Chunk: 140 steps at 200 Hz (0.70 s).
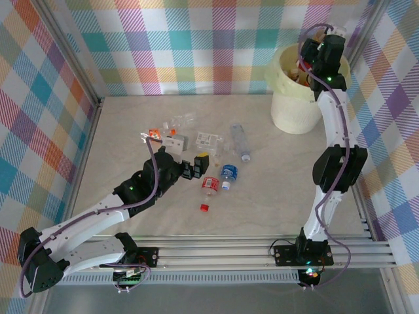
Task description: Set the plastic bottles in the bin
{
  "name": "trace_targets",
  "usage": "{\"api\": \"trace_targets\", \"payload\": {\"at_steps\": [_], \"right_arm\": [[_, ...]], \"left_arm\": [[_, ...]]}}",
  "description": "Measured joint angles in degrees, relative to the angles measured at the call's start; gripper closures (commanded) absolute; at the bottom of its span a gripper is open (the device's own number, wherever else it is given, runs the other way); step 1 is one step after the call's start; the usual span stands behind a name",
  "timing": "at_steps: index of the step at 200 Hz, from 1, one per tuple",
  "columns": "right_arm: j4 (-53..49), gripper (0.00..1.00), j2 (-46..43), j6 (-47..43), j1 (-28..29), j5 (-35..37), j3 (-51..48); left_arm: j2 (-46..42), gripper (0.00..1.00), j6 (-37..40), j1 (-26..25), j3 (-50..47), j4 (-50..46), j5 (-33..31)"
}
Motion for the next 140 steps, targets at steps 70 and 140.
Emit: {"api": "trace_targets", "payload": {"at_steps": [70,140], "right_arm": [[-1.2,0.39,5.5,-9.7,0.0,9.7,3.0],[-4.0,0.29,14.3,-20.9,-0.1,16.9,14.8]], "left_arm": [[4.3,0.00,-1.3,0.4,0.1,0.0,0.1],[5.2,0.00,-2.4,0.7,0.6,-0.3,0.1]]}}
